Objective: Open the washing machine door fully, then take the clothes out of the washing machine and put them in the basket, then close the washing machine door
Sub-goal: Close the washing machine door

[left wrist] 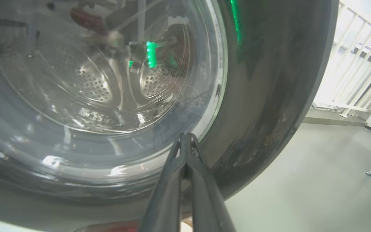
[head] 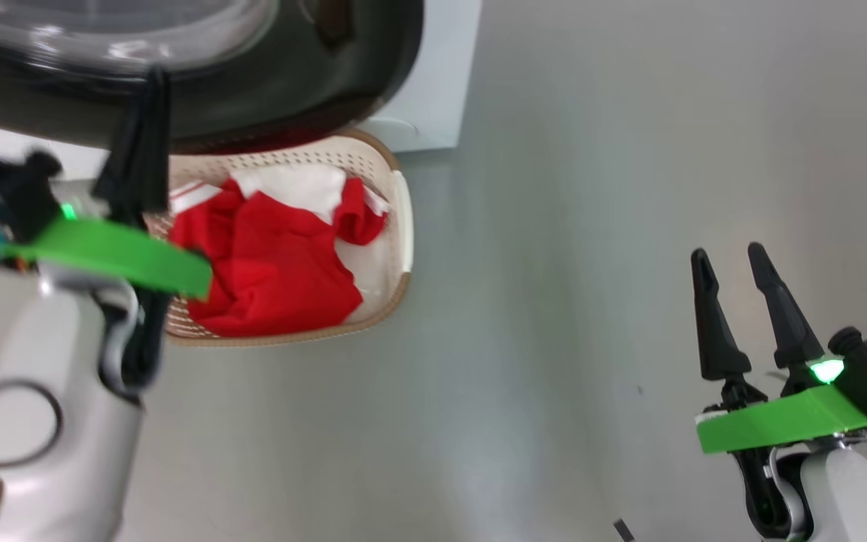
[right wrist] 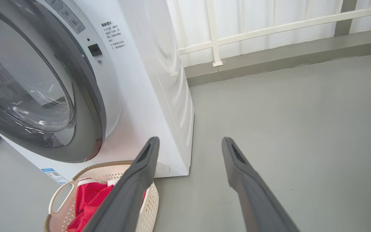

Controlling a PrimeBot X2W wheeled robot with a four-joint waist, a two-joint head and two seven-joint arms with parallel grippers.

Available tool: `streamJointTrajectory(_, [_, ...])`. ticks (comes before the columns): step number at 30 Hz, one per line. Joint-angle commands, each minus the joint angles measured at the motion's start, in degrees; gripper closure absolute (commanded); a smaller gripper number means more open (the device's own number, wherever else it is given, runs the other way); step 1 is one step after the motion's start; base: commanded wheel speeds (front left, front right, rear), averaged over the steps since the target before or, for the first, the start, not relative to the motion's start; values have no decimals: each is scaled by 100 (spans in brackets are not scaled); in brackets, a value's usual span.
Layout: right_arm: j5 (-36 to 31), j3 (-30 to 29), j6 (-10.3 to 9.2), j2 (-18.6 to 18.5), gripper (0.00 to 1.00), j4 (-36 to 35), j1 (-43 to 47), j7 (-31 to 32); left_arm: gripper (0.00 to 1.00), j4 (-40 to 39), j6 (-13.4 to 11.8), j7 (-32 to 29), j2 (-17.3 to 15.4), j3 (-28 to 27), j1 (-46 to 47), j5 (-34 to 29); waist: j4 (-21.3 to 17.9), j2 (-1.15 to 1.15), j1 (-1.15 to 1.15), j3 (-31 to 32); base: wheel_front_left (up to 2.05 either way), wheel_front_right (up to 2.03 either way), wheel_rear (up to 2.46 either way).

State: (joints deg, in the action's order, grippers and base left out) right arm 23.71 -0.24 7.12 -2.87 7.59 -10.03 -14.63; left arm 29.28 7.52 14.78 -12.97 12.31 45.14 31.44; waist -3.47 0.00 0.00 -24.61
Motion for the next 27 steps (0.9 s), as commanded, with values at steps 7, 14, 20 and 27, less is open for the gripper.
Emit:
streamJointTrajectory(7, [-183, 3, 36, -1, 0, -56, 362, -37, 62, -347, -3, 22, 37, -616, -1091, -369, 477, 0, 0, 627, 0, 0, 0])
streamJointTrajectory(14, [-249, -84, 36, -1, 0, -18, 683, -37, 42, -549, -3, 22, 167, -834, -1904, -819, 685, 0, 0, 1004, 0, 0, 0])
streamJointTrajectory(20, [-275, -129, 36, -1, 0, 20, 946, -37, 5, -655, -3, 22, 244, -1043, -2489, -1024, 782, 0, 0, 1330, 0, 0, 0])
streamJointTrajectory(27, [-291, -150, 36, -1, 0, 45, 1211, -37, 0, -807, -3, 22, 303, -1350, -3150, -1195, 818, 0, 0, 1652, 0, 0, 0])
